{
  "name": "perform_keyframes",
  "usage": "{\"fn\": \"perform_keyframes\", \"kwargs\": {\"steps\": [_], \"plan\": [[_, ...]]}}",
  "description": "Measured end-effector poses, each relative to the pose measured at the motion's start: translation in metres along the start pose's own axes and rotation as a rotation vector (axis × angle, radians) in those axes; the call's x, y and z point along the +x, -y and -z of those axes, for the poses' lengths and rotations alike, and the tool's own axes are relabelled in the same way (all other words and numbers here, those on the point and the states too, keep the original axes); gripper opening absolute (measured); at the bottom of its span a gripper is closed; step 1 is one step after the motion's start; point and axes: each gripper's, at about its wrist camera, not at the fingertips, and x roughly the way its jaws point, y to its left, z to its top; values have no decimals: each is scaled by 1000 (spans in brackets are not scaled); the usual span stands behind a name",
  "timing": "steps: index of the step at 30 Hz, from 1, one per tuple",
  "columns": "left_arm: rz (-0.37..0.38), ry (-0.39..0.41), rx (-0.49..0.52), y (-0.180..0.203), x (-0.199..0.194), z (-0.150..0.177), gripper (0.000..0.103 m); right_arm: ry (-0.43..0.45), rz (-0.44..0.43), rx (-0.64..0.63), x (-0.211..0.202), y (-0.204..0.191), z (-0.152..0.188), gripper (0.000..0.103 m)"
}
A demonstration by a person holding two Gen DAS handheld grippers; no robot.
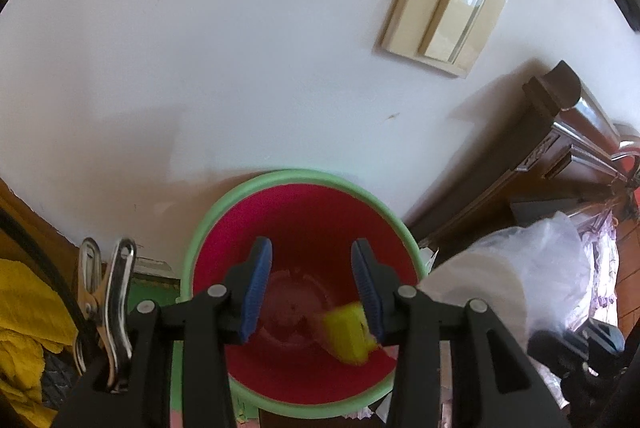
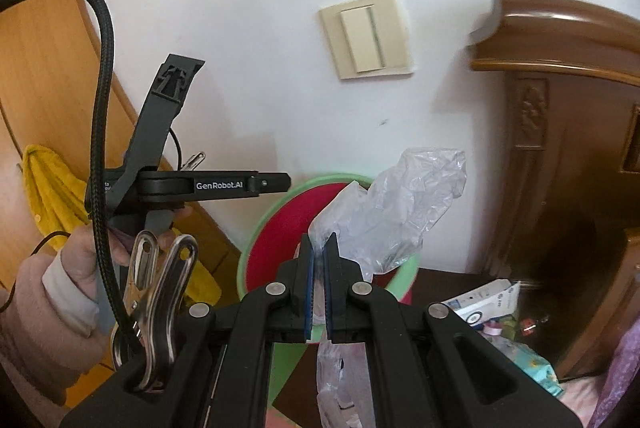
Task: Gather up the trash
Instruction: 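Open the left gripper to drop the carton while the right drops the bag into the bucket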
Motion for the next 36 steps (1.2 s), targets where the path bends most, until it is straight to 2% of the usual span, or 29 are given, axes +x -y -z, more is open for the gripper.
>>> {"fn": "perform_keyframes", "kwargs": {"steps": [18,27,31,36], "plan": [[30,-46,-19,-15,8,25,43,-72,-1,10,43,-7,8,5],[36,-55,-14,-13,13,33,43,-86,7,26,46,-8,12,11],[39,-55,-13,-12,10,35,43,-79,19,25,42,-12,14,18],[45,-55,-6,-11,5,42,43,-77,32,38,37,-12,18,19]]}}
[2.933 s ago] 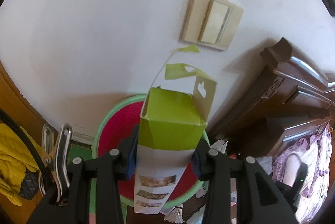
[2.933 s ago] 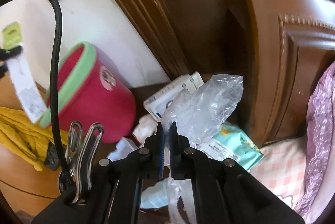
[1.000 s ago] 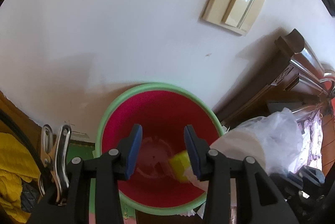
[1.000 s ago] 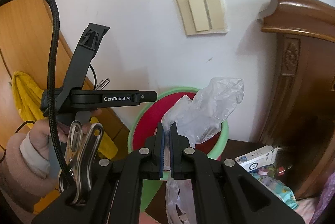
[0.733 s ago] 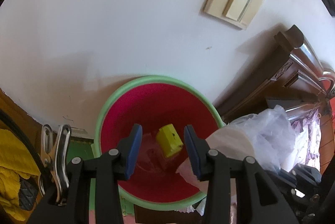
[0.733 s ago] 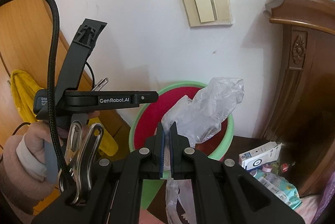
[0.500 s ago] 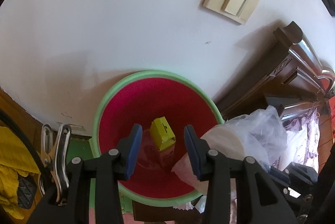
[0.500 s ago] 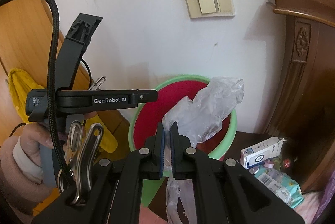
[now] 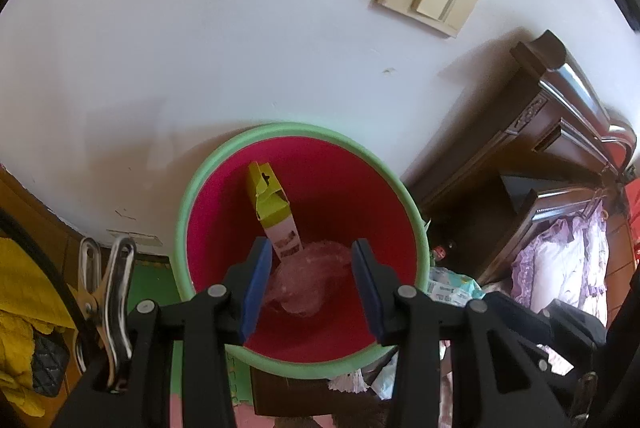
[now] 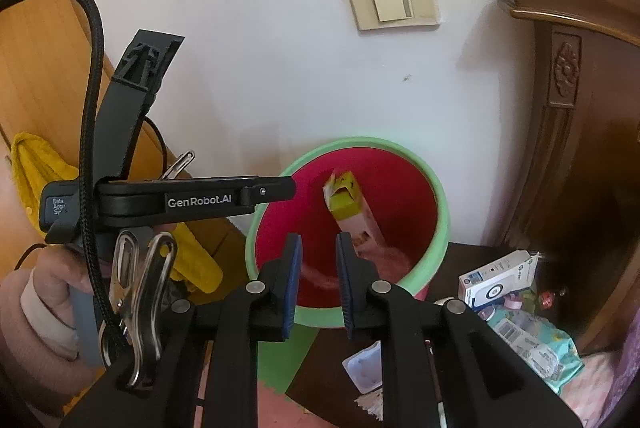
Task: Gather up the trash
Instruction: 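Open the left gripper to drop the carton while the right drops the bag into the bucket, then move both grippers back down toward the trash on the nightstand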
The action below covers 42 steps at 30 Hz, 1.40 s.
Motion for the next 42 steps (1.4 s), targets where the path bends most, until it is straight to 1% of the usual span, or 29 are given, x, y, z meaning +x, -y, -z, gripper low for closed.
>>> {"fn": "perform_keyframes", "kwargs": {"steps": [6,12,25,31,38,42], "plan": [[15,-2,12,4,-5,4,43,13,24,21,-9,0,5,19],[46,-16,39,11,-9,10,43,29,57,55,-19,5,12,19],[113,-42,135,42,-12,18,43,61,156,153,-44,25,31,20],[142,-62,184,52,-14,31,43,53,200,205,-51,34,48,21],[172,-69,210,53,-16,50,43,33,245,257,-54,39,71,21],[194,-94,218,52,-14,66,43,3,267,282,-53,42,88,21]]}}
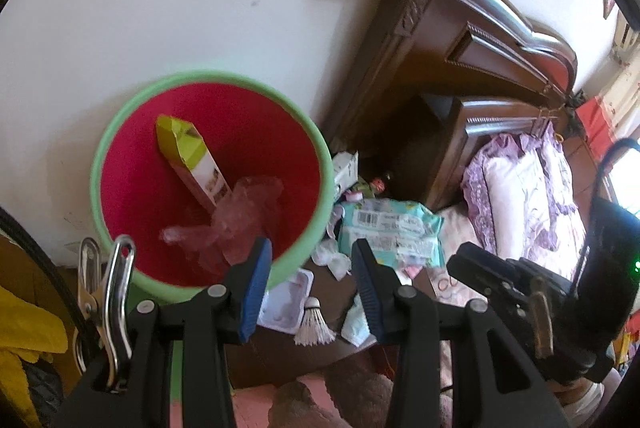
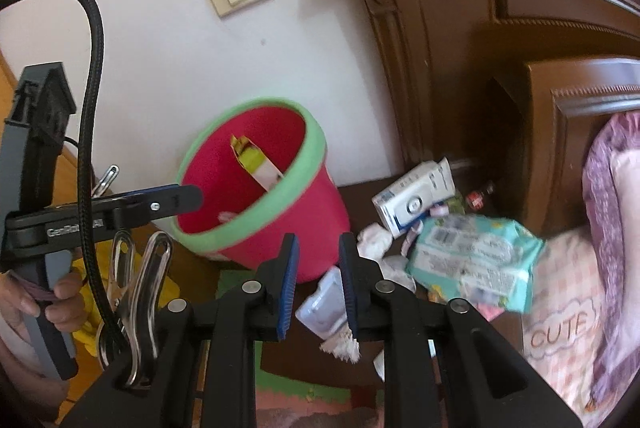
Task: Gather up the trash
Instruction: 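Move both grippers back down toward the trash on the nightstand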
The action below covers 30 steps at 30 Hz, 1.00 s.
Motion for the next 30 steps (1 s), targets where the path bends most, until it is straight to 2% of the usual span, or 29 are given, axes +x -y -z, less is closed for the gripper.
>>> {"fn": "perform_keyframes", "kwargs": {"steps": [5,11,15,22,30], "plan": [[23,-19,13,1,3,18,43,-44,24,23,3,11,15,21],[9,-59,23,-2,9,36,43,-93,44,80,8,26,28,22],[9,-87,19,-3,16,48,43,-119,69,90,15,32,33,28],[-1,-176,26,-4,43,70,43,-167,96,122,26,43,45,29],[-32,-289,31,-8,92,93,43,-213,127,169,37,59,58,29]]}}
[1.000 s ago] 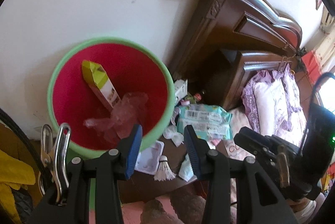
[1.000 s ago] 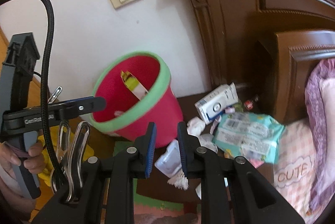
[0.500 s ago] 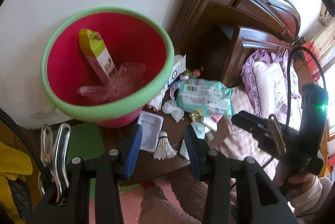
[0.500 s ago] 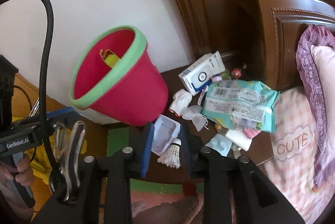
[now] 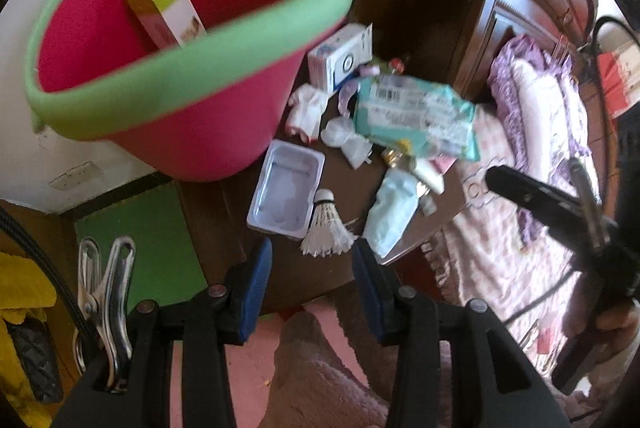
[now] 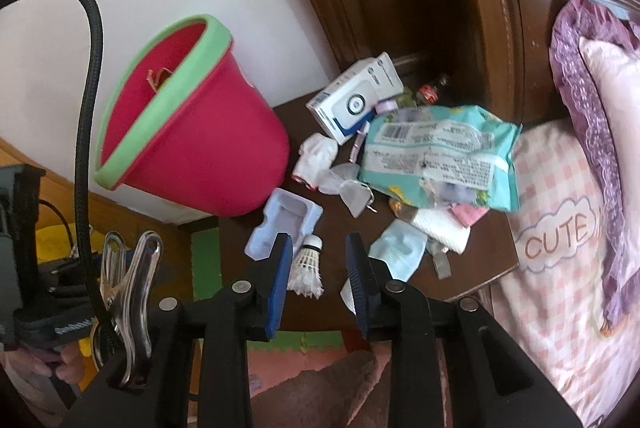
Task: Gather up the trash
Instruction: 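Move both grippers back down toward the trash on the nightstand, then grasp the white plastic tray with the left gripper while the right grasps the blue face mask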
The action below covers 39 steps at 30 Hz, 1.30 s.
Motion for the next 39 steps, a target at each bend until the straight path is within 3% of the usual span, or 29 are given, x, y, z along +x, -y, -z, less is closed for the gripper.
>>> {"fn": "perform_keyframes", "kwargs": {"steps": [9,12,17,29,36,39], "plan": [[-10,-22,41,-3,55,-1,43,-55,49,45,26,20,11,29],[-62,35,104,3,68,4,43,-84,83,53,42,27,15,29],[-111,2,173,13,97,9,43,-148,102,102,67,46,24,33],[-104,-16,-38,-21,146,7,43,-206,118,171,113,72,38,36],[-116,-2,-80,-33,159,2,43,-238,128,169,140,73,39,36],[-122,39,-68,-28,161,1,45,-259,130,162,151,72,41,36]]}}
